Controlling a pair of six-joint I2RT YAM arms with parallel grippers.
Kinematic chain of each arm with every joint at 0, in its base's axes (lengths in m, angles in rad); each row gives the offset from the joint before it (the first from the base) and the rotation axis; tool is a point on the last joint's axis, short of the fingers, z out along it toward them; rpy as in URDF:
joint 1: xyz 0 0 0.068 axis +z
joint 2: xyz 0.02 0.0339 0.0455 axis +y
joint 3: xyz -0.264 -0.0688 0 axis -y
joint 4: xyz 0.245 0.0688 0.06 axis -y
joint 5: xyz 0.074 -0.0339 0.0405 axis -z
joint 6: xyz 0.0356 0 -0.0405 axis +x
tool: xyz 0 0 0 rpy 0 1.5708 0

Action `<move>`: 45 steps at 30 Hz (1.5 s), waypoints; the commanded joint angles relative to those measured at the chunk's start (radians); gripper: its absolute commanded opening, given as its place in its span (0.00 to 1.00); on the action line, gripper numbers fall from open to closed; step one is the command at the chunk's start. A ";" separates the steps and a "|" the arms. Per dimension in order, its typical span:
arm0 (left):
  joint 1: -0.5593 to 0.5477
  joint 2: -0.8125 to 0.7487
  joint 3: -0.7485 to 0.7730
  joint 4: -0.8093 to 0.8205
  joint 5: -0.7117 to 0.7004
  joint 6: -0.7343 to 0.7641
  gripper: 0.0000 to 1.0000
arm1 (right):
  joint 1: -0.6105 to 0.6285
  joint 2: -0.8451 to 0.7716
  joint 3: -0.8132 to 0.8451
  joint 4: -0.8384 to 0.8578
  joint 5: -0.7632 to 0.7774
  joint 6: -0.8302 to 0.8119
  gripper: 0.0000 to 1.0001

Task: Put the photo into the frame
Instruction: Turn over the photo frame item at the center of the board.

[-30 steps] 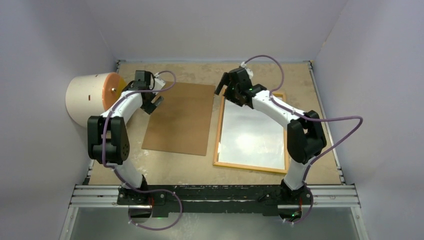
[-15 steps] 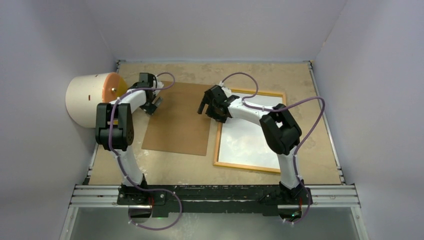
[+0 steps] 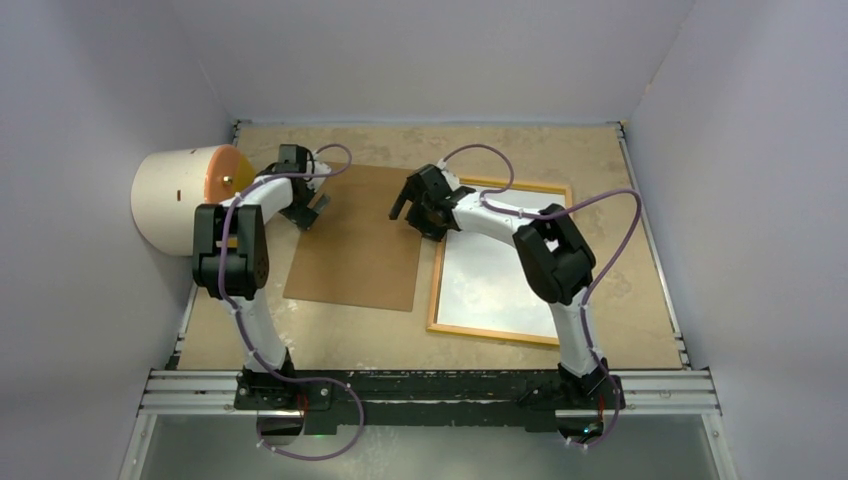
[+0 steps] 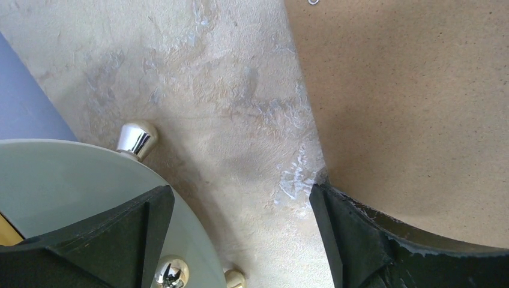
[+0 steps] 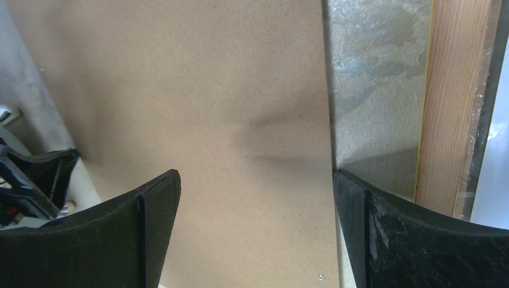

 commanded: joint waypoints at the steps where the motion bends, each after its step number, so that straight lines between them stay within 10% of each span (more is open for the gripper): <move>1: -0.016 0.095 -0.017 -0.097 0.151 -0.013 0.93 | -0.008 0.015 -0.035 0.082 -0.143 0.096 0.97; 12: -0.017 0.107 -0.019 -0.114 0.260 0.003 0.93 | -0.078 -0.140 -0.328 0.728 -0.486 0.355 0.90; 28: -0.025 0.078 -0.013 -0.117 0.347 0.000 0.92 | -0.062 -0.315 -0.524 1.188 -0.527 0.511 0.80; 39: -0.043 0.041 -0.017 -0.121 0.337 -0.008 0.93 | -0.054 -0.395 -0.524 0.900 -0.479 0.397 0.79; 45: -0.043 0.006 -0.004 -0.131 0.340 -0.005 0.99 | -0.052 -0.503 -0.484 0.576 -0.322 0.277 0.53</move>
